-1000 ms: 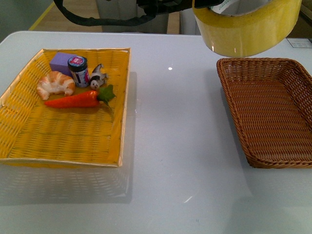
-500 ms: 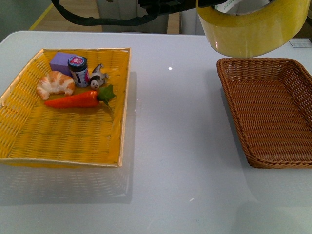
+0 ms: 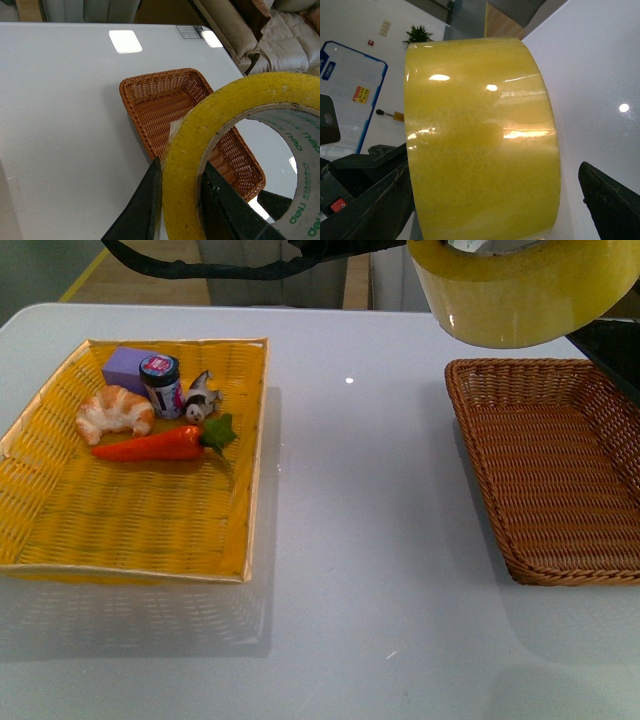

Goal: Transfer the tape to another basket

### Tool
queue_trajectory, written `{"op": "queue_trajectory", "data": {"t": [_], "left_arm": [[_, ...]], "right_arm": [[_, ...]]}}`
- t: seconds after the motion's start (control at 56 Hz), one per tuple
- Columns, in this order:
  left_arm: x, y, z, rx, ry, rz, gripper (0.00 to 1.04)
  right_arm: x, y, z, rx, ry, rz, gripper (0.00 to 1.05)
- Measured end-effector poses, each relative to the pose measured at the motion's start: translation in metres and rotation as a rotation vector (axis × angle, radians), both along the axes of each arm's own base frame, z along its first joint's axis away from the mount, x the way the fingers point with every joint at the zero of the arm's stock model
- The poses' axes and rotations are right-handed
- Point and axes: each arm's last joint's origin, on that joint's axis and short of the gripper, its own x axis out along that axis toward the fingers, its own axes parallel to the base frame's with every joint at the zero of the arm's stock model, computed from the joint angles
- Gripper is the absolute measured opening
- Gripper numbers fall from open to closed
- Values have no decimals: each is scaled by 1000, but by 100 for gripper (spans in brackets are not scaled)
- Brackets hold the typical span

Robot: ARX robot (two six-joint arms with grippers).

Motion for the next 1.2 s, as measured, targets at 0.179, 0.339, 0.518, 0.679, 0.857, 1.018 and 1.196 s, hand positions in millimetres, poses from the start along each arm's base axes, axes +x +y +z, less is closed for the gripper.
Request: {"op": "queue_trajectory", "data": {"t": [0.179, 0.339, 0.518, 0.679, 0.857, 1.018, 1.196], "left_arm": [[-1, 2, -3, 6, 9, 2, 15], [-1, 2, -4, 6, 12, 3, 15], [-1, 2, -5, 4, 17, 3, 17], [-3, 3, 3, -15, 7, -6, 44], [-8, 6, 12, -30, -18, -5, 70], [-15, 13, 17, -33, -37, 3, 95], [-27, 31, 27, -41, -80, 31, 96]], "right_arm": [[2, 1, 0, 7, 7, -6, 61], [2, 1, 0, 4, 3, 0, 48], [2, 1, 0, 5, 3, 0, 47], [2, 1, -1, 6, 13, -9, 47], [2, 0, -1, 9, 13, -12, 47], [3, -5, -1, 12, 15, -29, 47], [5, -12, -1, 23, 17, -54, 47]]}}
